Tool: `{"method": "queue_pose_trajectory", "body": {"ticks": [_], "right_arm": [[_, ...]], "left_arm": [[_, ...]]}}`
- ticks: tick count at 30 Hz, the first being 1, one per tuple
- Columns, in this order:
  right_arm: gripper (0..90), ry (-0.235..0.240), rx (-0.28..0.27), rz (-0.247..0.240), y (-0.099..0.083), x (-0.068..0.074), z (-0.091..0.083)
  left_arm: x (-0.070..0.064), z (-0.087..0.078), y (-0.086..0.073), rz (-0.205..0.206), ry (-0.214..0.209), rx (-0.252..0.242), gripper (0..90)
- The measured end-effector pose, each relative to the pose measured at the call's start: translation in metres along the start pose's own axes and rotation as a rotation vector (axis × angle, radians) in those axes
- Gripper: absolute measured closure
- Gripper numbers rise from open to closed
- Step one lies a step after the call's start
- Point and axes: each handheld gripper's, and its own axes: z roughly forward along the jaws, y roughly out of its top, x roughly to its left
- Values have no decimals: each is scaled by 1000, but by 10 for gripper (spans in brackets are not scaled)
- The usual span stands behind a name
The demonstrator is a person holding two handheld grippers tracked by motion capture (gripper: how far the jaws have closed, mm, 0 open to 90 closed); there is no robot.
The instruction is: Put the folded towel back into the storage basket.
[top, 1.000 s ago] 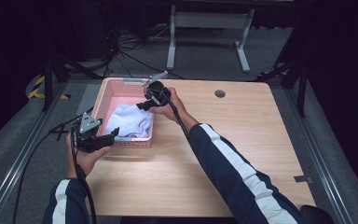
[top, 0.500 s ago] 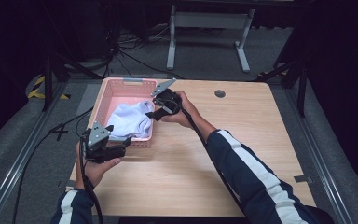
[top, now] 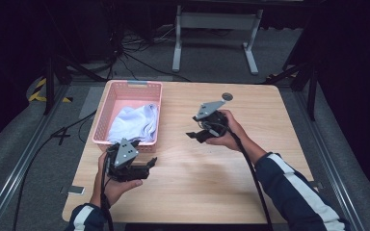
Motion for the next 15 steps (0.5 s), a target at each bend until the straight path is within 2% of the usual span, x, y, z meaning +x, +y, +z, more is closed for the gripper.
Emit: {"method": "queue_pose_trajectory", "body": {"ticks": [1,2,3,4,6,8,9,10,11,13,14,15], "right_arm": [[333,-11,4,6,-9,1,-7],[331,-16,9,20,-29,4,-22],[331,-16,9,20,-29,4,-22],[328,-25,15,21,-39,7,-29],[318,-43,31,16,-60,12,-42],[310,-63,50,24,-85,17,-54],[310,-68,52,23,-94,19,-57],[307,-68,58,35,-111,23,-64],[294,-70,81,41,-128,27,-69],[293,-72,82,71,-149,31,-77],[291,-79,82,84,-159,33,-82],[289,-89,85,86,-167,35,-87]], "left_arm": [[-4,3,0,8,-22,9,199],[-9,7,-1,23,-37,17,197],[-14,11,-2,45,-48,37,197],[-18,16,-3,68,-63,57,195],[-26,28,-7,89,-98,102,194],[-31,37,-12,105,-109,136,196],[-35,45,-15,117,-127,162,197],[-39,51,-18,136,-139,187,197],[-41,54,-19,139,-147,199,197],[-42,57,-21,138,-157,202,203],[-44,61,-22,160,-158,210,208],[-44,64,-23,162,-161,210,213]]}}
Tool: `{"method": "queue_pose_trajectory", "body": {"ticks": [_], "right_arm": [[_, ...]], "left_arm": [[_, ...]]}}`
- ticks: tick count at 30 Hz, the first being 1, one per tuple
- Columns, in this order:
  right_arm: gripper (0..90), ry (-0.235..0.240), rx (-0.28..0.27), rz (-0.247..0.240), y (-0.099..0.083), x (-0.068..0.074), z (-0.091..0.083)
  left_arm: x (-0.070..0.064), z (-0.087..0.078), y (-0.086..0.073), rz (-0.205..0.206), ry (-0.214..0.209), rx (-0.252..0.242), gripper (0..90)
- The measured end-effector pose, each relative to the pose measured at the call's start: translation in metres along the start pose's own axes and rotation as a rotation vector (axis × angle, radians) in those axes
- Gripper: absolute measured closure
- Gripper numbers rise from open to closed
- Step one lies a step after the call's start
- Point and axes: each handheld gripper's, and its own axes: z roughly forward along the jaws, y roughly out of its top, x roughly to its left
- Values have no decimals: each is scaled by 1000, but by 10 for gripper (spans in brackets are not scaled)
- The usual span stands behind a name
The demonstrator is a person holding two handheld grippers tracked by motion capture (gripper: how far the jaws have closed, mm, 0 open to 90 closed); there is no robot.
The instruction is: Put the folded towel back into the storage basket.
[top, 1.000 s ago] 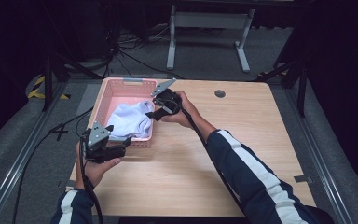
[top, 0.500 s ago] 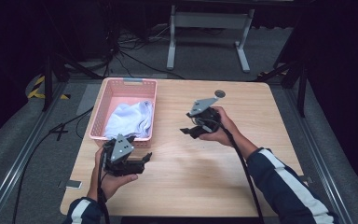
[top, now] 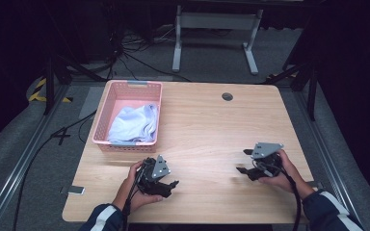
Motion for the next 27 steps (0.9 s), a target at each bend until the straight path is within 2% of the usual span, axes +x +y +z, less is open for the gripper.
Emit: {"method": "queue_pose_trajectory", "body": {"ticks": [3,5,8,9,10,13,14,17,25,27], "right_arm": [[285,3,-4,48,-23,0,-10],[283,-3,-1,58,-30,0,-13],[272,-8,8,87,-51,-1,-19],[258,-3,9,119,-62,-2,-21],[258,-3,9,119,-62,-2,-21],[249,18,-22,181,-75,-5,-27],[238,29,-49,219,-83,-7,-29],[230,16,-76,227,-87,-4,-29],[198,14,-75,220,-86,-4,-28],[167,9,-66,232,-86,-5,-27]], "left_arm": [[1,8,-1,-12,-42,16,209],[2,11,-2,-10,-55,26,209],[2,17,-5,-11,-77,51,205],[1,22,-8,-13,-87,58,200],[1,22,-8,-13,-87,58,191],[6,25,-11,-56,-119,41,175],[7,26,-14,-59,-125,22,157],[8,27,-14,-57,-124,12,152],[8,27,-14,-50,-125,15,148],[8,27,-14,-57,-124,11,148]]}}
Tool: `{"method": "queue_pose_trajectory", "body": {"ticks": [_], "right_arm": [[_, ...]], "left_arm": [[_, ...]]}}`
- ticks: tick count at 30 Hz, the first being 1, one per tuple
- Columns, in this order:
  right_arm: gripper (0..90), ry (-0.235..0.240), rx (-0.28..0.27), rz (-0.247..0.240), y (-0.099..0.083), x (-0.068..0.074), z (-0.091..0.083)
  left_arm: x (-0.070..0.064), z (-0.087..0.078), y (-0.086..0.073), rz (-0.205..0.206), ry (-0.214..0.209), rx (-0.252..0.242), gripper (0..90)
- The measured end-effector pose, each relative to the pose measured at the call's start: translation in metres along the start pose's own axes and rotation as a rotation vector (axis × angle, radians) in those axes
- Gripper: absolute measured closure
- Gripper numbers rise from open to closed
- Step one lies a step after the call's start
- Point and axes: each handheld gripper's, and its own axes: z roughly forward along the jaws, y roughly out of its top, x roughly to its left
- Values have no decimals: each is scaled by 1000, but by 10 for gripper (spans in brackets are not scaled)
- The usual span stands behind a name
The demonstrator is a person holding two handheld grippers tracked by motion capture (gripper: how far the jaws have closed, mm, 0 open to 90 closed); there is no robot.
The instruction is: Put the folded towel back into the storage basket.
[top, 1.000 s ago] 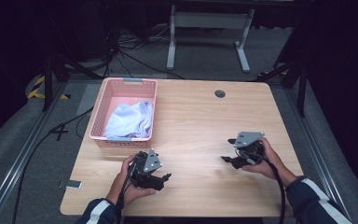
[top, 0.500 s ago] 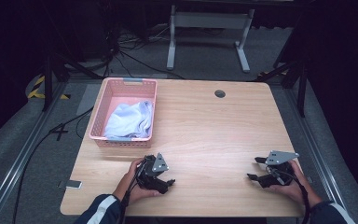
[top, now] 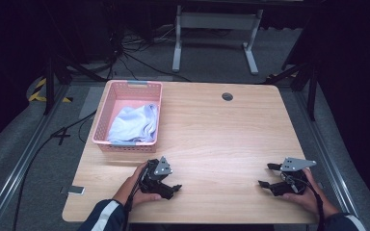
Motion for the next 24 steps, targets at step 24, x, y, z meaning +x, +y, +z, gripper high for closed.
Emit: {"method": "queue_pose_trajectory", "body": {"ticks": [24], "right_arm": [[164,0,-4,-5,2,-4,3]], "left_arm": [[3,2,2,4,-4,10,101]]}}
